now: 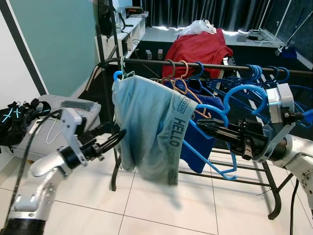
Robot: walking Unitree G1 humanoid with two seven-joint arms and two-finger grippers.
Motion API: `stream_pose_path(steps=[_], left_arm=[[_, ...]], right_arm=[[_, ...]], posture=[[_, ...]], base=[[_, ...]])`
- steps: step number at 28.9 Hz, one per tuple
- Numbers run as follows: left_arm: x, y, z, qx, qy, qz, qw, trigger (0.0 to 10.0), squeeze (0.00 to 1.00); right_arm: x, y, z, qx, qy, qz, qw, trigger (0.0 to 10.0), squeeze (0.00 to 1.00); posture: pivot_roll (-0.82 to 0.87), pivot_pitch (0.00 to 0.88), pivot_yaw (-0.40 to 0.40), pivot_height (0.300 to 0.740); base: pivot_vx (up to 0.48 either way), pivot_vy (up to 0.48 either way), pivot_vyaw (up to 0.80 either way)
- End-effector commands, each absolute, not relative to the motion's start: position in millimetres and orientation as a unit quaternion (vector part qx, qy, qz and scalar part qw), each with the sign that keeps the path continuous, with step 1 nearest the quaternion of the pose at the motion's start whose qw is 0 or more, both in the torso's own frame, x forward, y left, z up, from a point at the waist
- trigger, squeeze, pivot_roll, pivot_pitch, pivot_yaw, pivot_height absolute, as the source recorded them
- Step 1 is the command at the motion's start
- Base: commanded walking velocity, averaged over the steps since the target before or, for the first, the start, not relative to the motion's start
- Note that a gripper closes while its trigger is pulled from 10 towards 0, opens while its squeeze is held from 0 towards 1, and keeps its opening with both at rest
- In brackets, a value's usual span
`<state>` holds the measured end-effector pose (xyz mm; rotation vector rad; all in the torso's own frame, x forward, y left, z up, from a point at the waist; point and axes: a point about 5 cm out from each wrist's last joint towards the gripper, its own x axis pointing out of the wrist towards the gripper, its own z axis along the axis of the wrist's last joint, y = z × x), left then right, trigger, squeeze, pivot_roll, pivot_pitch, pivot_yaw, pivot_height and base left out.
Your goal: Hang hanger
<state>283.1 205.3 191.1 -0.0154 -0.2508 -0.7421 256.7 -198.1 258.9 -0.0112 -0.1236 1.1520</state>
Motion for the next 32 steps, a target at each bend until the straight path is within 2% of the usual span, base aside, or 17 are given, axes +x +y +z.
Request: stream_pose_path(steps=[1,5,10,11,12,13,16,17,19,23,24,26,32], left_arm=[[279.6,209.0,191.4,-0.007,-0.12,-0.369,0.922,10.0,1.0],[273.6,199.1,193.0,-0.032,-0.121,-0.408,0.905,10.0,1.0],[273.3,190.4,190.4,-0.036,-0.12,-0.418,0.9,10.0,1.0],[273.6,184.9,187.8,-0.038,-0.116,-0.424,0.897,10.0,0.57],[273.6,184.9,187.8,-0.038,-0.116,-0.424,0.897,10.0,0.57],[274.5,179.5,185.1,-0.039,-0.111,-0.428,0.896,10.0,0.0],[276.1,173.6,182.4,-0.04,-0.106,-0.429,0.896,10.0,0.0],[278.1,161.1,177.5,-0.046,-0.1,-0.432,0.895,10.0,0.0],[278.2,156.4,176.2,-0.049,-0.1,-0.435,0.894,10.0,0.0],[275.2,145.6,177.8,-0.075,-0.109,-0.455,0.881,10.0,0.0],[273.3,142.7,180.0,-0.094,-0.116,-0.466,0.872,0.0,0.0],[271.5,137.6,183.0,-0.115,-0.128,-0.477,0.862,0.0,0.0],[279.2,133.9,185.2,-0.114,-0.138,-0.461,0.869,0.0,0.0]], right_arm=[[253.9,-199.2,263.8,-0.01,-0.066,0.547,0.834,0.0,0.0],[254.5,-198.2,263.4,-0.008,-0.066,0.55,0.832,0.0,0.0],[254.5,-197.6,263.4,-0.007,-0.066,0.552,0.831,0.0,0.0],[254.4,-197.4,263.3,-0.007,-0.066,0.553,0.83,0.0,0.0],[254.4,-197.4,263.3,-0.007,-0.066,0.553,0.83,0.0,0.0],[254.3,-197.5,263.4,-0.006,-0.066,0.554,0.83,0.0,0.0],[254.0,-197.7,263.7,-0.007,-0.066,0.554,0.83,0.0,0.0],[253.4,-198.1,264.7,-0.006,-0.066,0.555,0.829,0.0,0.0],[253.1,-198.1,265.0,-0.006,-0.067,0.556,0.829,0.0,0.0],[253.0,-197.8,265.4,-0.005,-0.067,0.557,0.828,0.0,0.0],[253.1,-197.6,265.5,-0.005,-0.068,0.557,0.828,0.0,0.0],[253.2,-197.3,265.5,-0.004,-0.069,0.557,0.828,0.0,0.0],[253.3,-196.5,265.5,-0.004,-0.07,0.557,0.827,0.0,0.0]], posture=[[-0.02,0.0,0.015,0.74],[-0.02,0.0,0.013,0.74],[-0.02,0.0,0.01,0.74],[-0.03,0.0,0.011,0.74],[-0.03,0.0,0.011,0.74],[-0.03,0.0,0.01,0.74],[-0.03,0.0,0.011,0.74],[-0.03,0.0,0.011,0.74],[-0.03,0.0,0.012,0.74],[-0.03,0.0,0.012,0.74],[-0.03,0.0,0.014,0.74],[-0.03,0.0,0.015,0.74],[-0.03,0.0,0.018,0.74]], base=[[0.0,0.0,0.0],[0.0,0.0,0.0],[0.0,0.0,0.0],[0.0,0.0,0.0],[0.0,0.0,0.0],[0.0,0.0,0.0],[0.0,0.0,0.0],[0.0,0.0,0.0],[0.0,0.0,0.0],[0.0,0.0,0.0],[0.0,0.0,0.0],[0.0,0.0,0.0],[0.0,0.0,0.0]])
